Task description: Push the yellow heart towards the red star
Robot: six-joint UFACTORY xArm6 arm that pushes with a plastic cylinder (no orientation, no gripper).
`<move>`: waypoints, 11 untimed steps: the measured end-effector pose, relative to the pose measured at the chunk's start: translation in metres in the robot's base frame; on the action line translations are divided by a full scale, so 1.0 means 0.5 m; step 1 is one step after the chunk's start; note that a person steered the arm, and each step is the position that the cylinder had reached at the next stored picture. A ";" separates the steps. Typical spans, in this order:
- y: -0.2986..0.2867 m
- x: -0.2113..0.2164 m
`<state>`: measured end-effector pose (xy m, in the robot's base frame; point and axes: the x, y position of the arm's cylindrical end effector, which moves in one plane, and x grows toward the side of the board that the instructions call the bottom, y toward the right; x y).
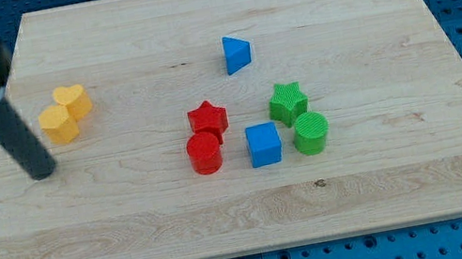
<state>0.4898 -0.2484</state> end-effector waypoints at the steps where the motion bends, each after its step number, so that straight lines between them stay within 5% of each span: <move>1: -0.054 -0.068; 4: -0.040 -0.184; 11: 0.026 -0.202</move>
<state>0.3890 -0.2352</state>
